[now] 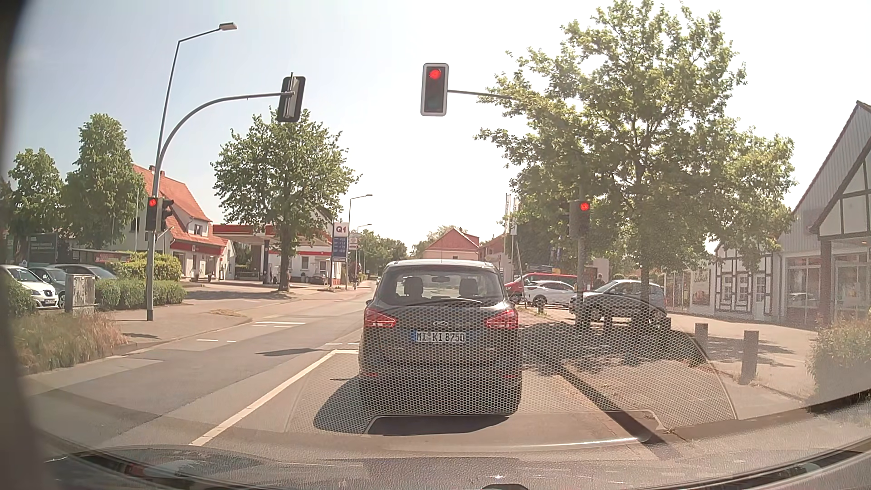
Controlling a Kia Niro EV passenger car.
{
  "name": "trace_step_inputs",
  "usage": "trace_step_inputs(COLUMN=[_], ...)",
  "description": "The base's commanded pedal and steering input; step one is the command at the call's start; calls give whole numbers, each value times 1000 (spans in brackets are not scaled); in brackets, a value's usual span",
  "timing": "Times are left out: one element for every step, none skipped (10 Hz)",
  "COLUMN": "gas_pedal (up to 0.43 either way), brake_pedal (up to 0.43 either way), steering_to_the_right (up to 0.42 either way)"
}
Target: Follow the waypoints while adhering to traffic rules and regulations
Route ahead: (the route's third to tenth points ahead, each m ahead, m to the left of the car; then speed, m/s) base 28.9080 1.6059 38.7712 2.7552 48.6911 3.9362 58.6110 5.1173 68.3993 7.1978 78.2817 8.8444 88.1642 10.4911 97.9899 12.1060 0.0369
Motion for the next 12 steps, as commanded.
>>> trace_step_inputs(gas_pedal=[0,0,0,0,0,0,0,0,0,0,0,0], brake_pedal=[189,183,183,183,183,183,183,189,183,189,189,189], steering_to_the_right=[-6,-6,-7,-8,-8,-8,-9,-9,-10,-10,-10,-10])
